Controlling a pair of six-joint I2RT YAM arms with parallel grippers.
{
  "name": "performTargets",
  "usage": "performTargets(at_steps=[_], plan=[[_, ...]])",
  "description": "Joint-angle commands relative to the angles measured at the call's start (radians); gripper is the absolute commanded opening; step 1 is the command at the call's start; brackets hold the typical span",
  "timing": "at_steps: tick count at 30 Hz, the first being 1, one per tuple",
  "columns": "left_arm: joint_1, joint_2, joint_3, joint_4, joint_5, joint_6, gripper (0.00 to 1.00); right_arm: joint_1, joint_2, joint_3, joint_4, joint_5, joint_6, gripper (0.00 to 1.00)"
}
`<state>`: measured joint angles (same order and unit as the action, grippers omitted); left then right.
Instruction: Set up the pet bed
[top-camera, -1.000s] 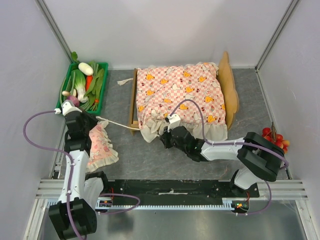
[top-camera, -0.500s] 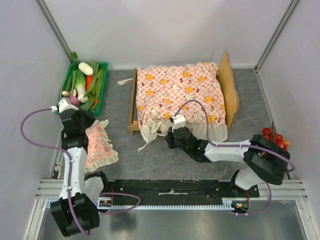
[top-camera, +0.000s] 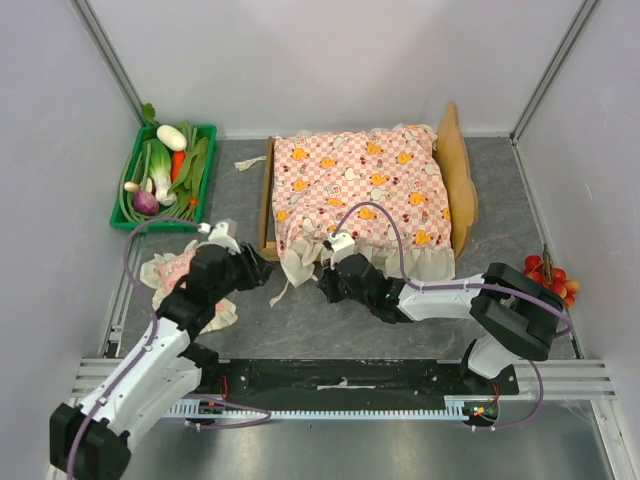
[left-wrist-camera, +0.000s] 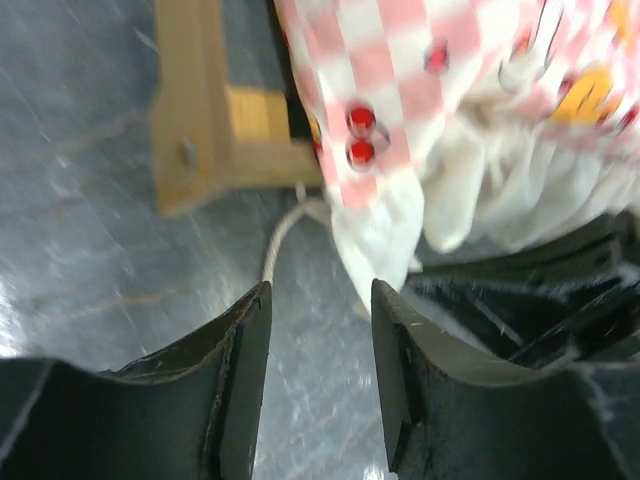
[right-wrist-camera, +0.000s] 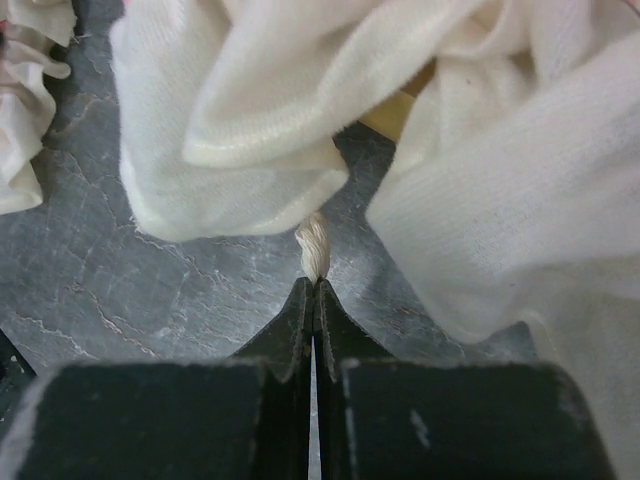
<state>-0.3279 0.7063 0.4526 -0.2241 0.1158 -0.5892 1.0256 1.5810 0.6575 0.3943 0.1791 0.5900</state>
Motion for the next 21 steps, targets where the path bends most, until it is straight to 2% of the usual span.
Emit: performTargets(at_steps=[1,6,11,21], plan=[[-0.216,0.056,-0.035,-0.08,-0.217,-0.093,0.51,0.001,-0.012,0.048,0.021,-0.01,-0.022,0.0],[-0.325,0.143,-0.045,-0.092,-0.318,-0.1,0.52,0.001,-0.018,0.056,0.023,-0.013,-0.024,0.0],[-0.367,0.284,-0.023,-0.071,-0.375,-0.058,0.53,0.002,-0.018,0.054,0.031,-0.026,-0.018,0.0],[-0.407,0.427,-0.003,-0.017,-0.372,0.002,0.54,0.002,-0.013,0.048,0.048,-0.043,-0.002,0.01]])
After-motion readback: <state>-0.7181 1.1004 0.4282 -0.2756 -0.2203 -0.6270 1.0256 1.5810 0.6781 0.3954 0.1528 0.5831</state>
